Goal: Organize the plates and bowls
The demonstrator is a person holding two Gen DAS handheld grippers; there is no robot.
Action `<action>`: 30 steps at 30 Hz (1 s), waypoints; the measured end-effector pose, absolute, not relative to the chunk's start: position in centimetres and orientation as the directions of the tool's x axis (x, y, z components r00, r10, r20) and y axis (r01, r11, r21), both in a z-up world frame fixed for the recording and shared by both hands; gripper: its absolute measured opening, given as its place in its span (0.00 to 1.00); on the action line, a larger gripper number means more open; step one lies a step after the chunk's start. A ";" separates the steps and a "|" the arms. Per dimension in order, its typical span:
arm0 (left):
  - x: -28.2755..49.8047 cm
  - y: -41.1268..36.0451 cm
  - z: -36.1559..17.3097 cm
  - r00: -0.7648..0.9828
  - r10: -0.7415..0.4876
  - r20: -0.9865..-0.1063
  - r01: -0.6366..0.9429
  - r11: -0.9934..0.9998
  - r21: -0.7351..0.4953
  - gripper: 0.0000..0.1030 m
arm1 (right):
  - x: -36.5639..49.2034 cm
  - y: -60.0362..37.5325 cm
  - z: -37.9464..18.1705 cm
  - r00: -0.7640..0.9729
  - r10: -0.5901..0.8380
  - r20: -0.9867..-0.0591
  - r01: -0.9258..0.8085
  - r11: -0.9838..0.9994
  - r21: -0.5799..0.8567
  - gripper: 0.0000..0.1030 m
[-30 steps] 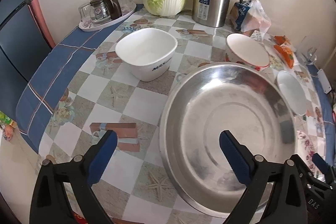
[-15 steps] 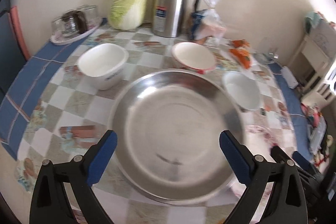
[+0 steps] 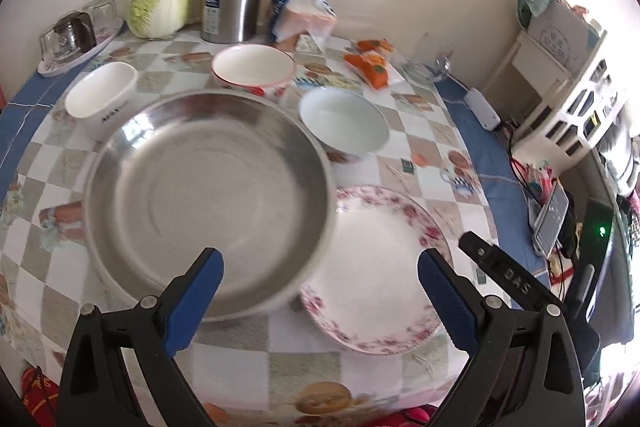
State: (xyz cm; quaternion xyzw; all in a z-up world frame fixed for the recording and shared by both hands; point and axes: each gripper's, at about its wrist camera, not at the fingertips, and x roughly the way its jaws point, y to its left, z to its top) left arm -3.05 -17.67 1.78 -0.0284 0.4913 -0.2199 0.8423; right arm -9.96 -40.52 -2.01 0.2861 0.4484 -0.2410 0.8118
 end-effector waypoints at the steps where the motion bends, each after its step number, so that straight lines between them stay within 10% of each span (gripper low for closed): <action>1: -3.3 -18.1 1.5 0.411 -0.398 -0.820 0.345 0.900 -0.264 0.95 | -10.2 -41.2 -2.6 0.474 -0.113 -0.873 0.659 0.703 0.266 1.00; 17: -4.4 -20.5 -4.5 0.197 -0.420 -0.886 0.225 0.899 -0.376 0.94 | -10.0 -42.0 -5.3 0.440 -0.013 -0.898 0.666 0.675 0.317 0.96; 30: -2.9 -20.0 -6.6 0.187 -0.390 -0.902 0.135 0.919 -0.370 0.75 | -8.9 -41.5 -6.9 0.421 0.049 -0.906 0.650 0.680 0.338 0.24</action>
